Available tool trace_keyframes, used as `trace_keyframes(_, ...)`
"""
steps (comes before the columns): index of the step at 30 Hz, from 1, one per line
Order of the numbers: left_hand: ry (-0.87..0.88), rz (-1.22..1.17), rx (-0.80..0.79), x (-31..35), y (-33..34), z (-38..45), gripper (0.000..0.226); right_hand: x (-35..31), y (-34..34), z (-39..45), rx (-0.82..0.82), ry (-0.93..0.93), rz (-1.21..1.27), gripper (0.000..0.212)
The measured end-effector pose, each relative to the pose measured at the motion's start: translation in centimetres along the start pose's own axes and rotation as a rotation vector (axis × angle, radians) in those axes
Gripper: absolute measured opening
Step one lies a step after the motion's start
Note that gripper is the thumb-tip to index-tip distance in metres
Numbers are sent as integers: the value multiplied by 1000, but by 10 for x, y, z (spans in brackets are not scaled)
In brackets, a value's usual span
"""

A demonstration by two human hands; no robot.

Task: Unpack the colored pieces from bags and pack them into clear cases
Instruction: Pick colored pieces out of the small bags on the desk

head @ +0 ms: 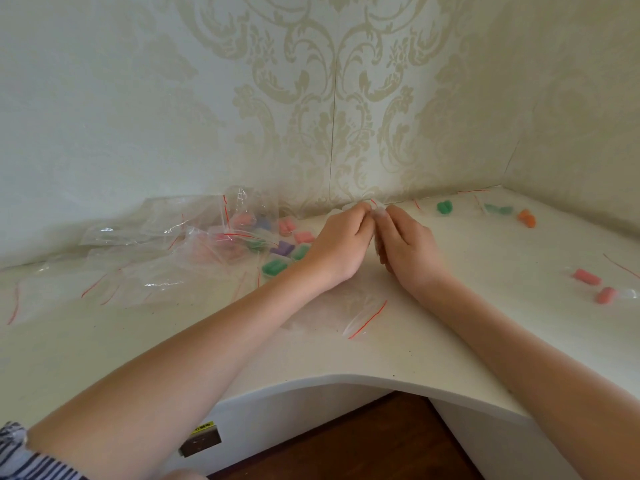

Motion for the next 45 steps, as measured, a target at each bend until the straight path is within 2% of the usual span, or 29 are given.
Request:
trace_keyframes(8,71,123,45,3,3,-3,36,8,-3,1,25,-95,-181,35)
trace_keyframes(14,-76,-99,45,0,13,-6,33,5,1,0,19,-127,-163,31)
trace_keyframes(19,-73,17,172,0,6,-6,32,7,-4,4,102,-75,-261,38)
trace_keyframes(22,-92,126,191,0,6,-8,32,7,-8,4,71,-44,-380,34)
trace_keyframes(25,-58,224,258,2,1,-8,32,-1,-15,3,51,-156,-446,16)
trace_keyframes(28,-20,287,288,1,-2,-7,28,-11,-16,2,-42,-363,-502,14)
trace_keyframes(30,14,323,303,1,-3,-8,25,-10,-15,1,-85,-368,-601,20)
trace_keyframes(32,95,376,329,4,-2,-10,24,-7,-16,2,-91,-294,-668,25)
trace_keyframes(36,275,382,205,10,10,-16,18,-1,-15,3,-183,-111,-763,27)
trace_keyframes(38,310,352,147,9,12,-16,16,2,-13,2,-209,-72,-739,38)
trace_keyframes(41,348,312,122,6,12,-14,18,8,-11,3,-181,-45,-637,51)
trace_keyframes(43,348,269,85,6,13,-15,19,12,-12,5,-134,-52,-554,51)
trace_keyframes(45,251,82,22,5,13,-14,19,12,-16,7,-45,-32,-376,48)
Point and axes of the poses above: each hand's wrist, its own z-axis towards the middle knuckle, its own y-axis out of the palm, x = y × z, the point moved 3 cm from there along z, towards the middle knuckle, and after that the axes turned 13 degrees about -y, right-handed, at the moved point
